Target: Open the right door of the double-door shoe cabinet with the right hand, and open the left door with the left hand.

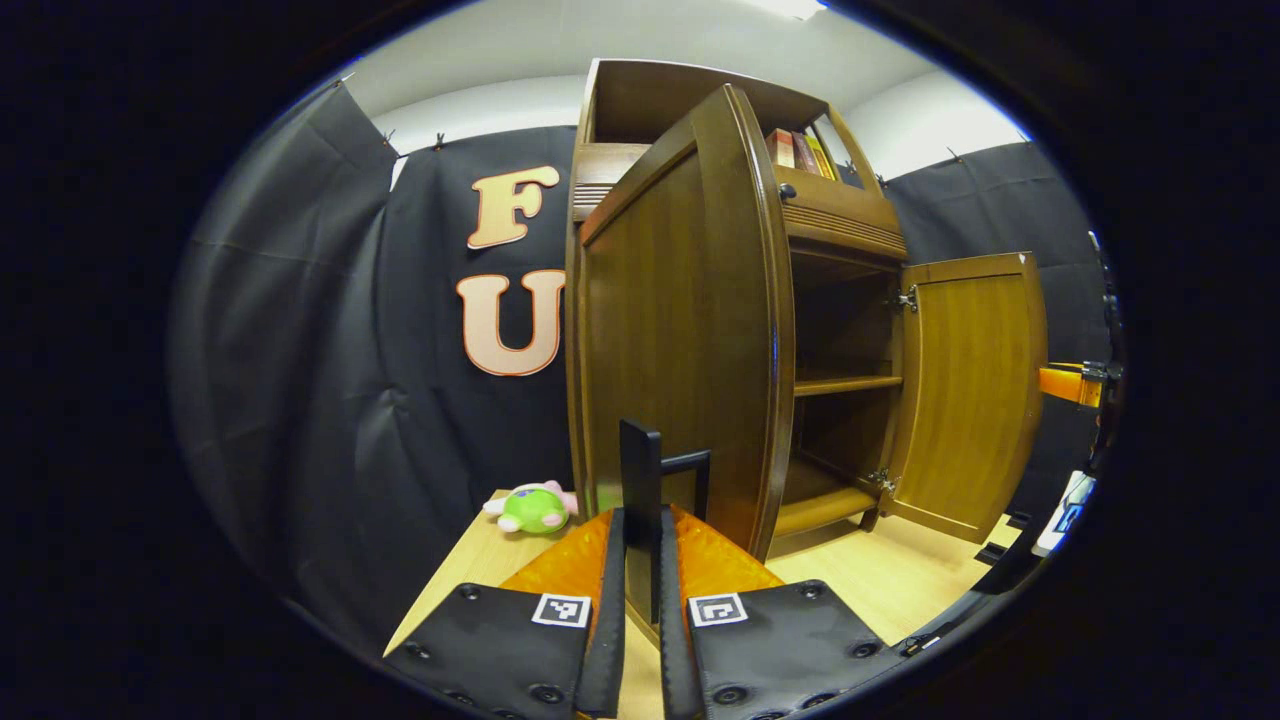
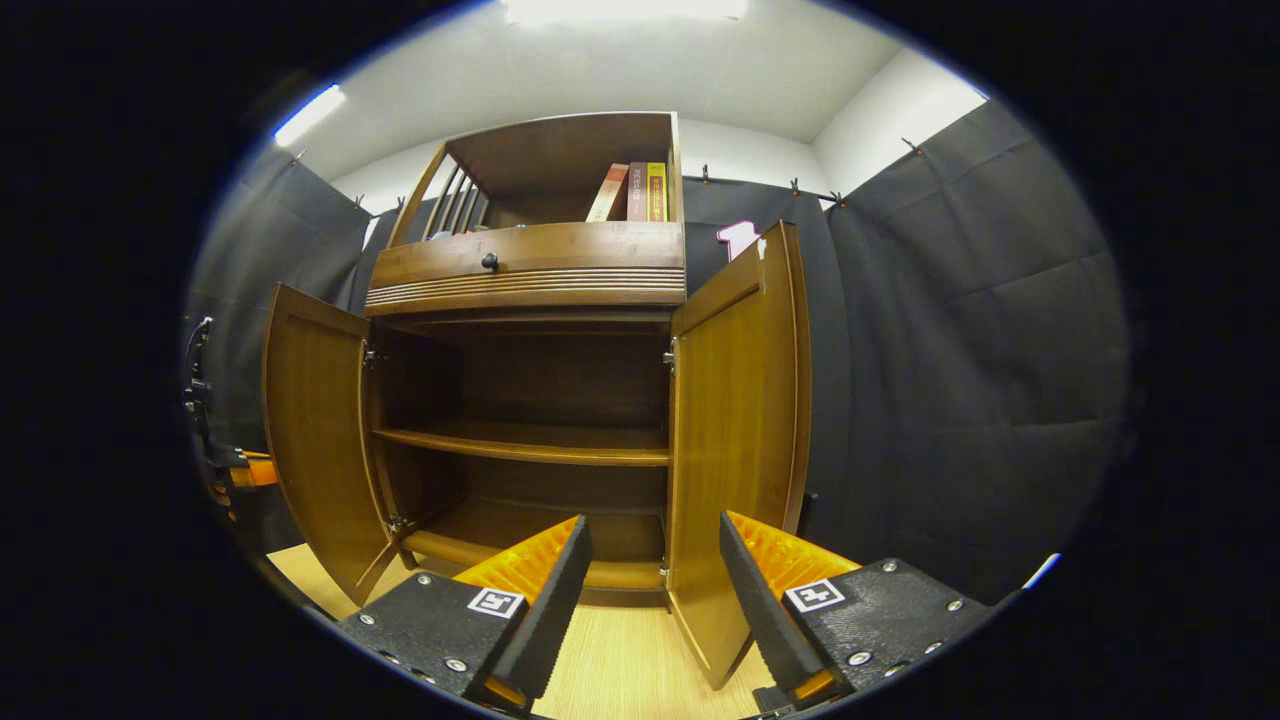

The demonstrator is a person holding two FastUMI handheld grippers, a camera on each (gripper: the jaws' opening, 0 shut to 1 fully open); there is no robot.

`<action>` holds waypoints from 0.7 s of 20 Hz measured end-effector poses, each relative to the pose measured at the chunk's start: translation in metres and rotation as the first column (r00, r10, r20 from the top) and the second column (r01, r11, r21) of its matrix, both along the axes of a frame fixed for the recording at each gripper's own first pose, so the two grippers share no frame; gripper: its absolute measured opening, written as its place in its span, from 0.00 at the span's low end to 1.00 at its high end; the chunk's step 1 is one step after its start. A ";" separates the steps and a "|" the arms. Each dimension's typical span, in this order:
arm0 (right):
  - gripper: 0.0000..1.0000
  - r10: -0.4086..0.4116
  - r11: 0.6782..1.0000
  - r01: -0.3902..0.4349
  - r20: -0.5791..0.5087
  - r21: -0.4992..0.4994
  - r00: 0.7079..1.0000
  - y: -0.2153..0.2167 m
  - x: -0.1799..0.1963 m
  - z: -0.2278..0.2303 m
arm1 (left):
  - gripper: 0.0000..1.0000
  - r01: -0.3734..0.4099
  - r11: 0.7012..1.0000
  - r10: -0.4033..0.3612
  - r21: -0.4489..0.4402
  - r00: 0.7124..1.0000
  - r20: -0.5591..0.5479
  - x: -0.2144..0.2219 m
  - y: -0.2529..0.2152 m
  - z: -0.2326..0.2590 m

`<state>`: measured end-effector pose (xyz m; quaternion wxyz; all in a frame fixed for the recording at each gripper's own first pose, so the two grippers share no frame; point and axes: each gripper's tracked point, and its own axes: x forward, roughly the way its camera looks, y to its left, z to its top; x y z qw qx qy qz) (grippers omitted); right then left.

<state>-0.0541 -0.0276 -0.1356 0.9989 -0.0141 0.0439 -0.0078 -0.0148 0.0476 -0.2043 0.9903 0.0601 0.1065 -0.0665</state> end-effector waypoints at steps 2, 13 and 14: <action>0.80 0.012 1.000 -0.012 -0.004 0.003 1.000 0.006 0.002 -0.002 | 0.22 -0.017 1.000 0.017 0.008 1.000 -0.001 -0.002 0.008 -0.002; 0.80 0.057 0.998 -0.057 0.002 0.009 0.998 0.032 0.013 -0.003 | 0.15 -0.059 0.998 0.059 0.000 0.998 0.031 0.000 0.051 0.004; 0.80 0.063 0.998 -0.063 -0.001 0.012 0.998 0.035 0.015 -0.004 | 0.15 -0.060 0.998 0.060 0.006 0.997 0.042 0.000 0.053 0.007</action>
